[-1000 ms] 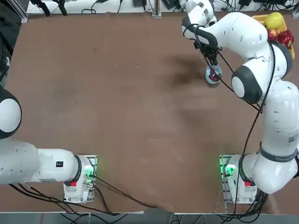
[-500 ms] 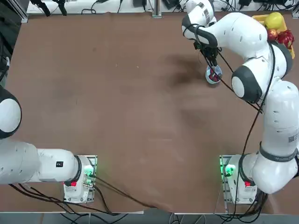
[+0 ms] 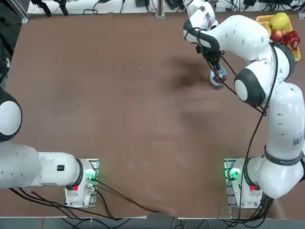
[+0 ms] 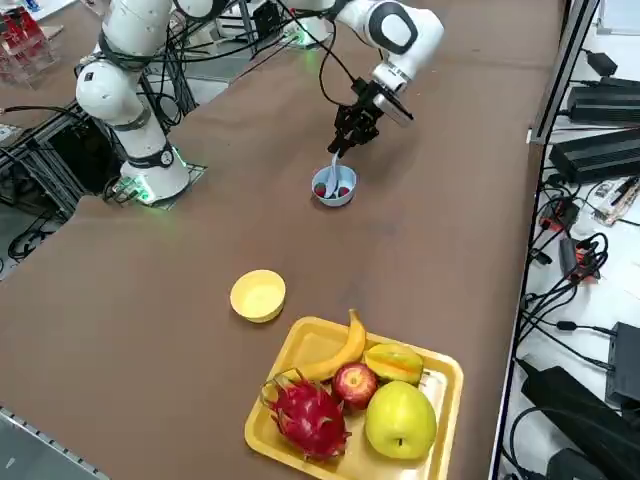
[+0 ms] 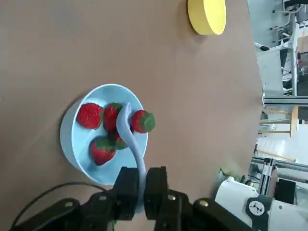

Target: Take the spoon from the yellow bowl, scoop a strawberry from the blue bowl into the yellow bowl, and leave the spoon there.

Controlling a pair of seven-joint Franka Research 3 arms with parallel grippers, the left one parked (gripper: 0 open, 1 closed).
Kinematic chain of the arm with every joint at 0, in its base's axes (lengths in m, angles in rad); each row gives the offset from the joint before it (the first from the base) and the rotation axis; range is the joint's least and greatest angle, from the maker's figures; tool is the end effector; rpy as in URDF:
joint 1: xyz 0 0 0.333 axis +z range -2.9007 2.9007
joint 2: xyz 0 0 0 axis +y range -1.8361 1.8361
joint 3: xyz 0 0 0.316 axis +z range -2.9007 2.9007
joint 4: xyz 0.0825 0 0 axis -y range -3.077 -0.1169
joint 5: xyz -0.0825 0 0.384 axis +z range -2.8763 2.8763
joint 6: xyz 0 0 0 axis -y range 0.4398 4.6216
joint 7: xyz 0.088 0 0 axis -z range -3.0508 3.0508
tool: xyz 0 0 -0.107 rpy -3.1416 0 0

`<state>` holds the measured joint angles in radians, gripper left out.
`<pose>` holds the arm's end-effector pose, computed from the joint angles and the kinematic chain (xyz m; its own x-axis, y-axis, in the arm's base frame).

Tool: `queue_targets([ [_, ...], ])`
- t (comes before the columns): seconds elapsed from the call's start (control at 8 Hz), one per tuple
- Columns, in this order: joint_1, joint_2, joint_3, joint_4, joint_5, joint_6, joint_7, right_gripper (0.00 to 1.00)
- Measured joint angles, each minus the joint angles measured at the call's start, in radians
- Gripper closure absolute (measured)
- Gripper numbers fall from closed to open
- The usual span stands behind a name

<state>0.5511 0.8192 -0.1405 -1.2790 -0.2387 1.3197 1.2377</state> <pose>0.6016 0.2502 0.2384 0.7225 -0.6885 0.0633 -0.4935 -0.4495 0.7446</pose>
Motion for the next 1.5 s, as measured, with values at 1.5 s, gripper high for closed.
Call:
queue_targets([
  [1.5, 0.014, 0.030, 0.003, 0.001, 0.009, 0.005, 0.009, 0.88],
])
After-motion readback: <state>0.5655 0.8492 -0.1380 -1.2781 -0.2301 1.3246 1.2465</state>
